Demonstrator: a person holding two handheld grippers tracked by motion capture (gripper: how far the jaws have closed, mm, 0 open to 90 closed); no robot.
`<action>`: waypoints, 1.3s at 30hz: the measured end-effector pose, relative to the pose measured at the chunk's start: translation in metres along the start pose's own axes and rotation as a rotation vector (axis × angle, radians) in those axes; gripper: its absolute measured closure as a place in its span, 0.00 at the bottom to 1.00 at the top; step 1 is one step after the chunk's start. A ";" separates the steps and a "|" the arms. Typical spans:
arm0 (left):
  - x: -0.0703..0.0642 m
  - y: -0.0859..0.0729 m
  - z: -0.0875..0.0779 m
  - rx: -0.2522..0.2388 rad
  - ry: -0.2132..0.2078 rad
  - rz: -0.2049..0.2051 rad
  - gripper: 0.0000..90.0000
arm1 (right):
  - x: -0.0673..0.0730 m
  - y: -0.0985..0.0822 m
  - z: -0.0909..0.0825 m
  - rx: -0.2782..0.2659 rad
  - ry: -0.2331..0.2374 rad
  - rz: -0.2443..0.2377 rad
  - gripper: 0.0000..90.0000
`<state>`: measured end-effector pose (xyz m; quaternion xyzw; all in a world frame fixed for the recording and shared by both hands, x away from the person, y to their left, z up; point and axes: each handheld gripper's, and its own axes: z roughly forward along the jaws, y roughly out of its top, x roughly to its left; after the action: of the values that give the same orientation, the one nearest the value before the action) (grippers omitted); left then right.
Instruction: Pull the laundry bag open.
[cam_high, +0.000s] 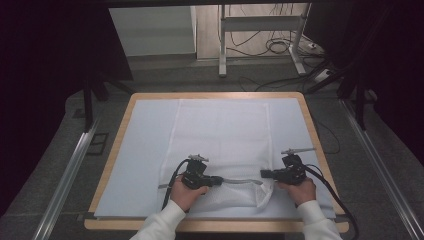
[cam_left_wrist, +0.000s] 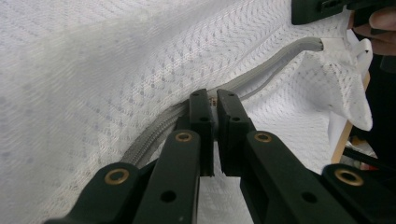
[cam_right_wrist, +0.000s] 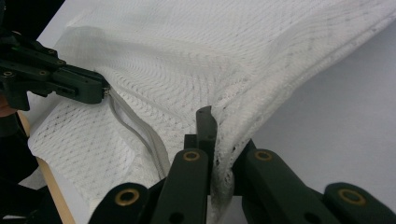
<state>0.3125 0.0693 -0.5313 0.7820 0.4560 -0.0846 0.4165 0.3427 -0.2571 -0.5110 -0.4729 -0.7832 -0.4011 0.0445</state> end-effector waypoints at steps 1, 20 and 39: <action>0.001 0.000 -0.001 0.003 0.001 0.000 0.96 | 0.000 0.000 0.000 -0.001 -0.001 -0.001 0.98; 0.014 -0.008 -0.016 -0.010 0.012 -0.025 0.96 | 0.000 0.000 0.001 0.000 -0.003 -0.003 0.98; 0.029 -0.017 -0.029 -0.016 0.043 -0.056 0.96 | -0.003 -0.001 -0.001 -0.003 -0.010 0.006 0.98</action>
<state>0.3086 0.1129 -0.5370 0.7670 0.4873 -0.0758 0.4105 0.3438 -0.2603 -0.5124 -0.4776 -0.7813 -0.3997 0.0410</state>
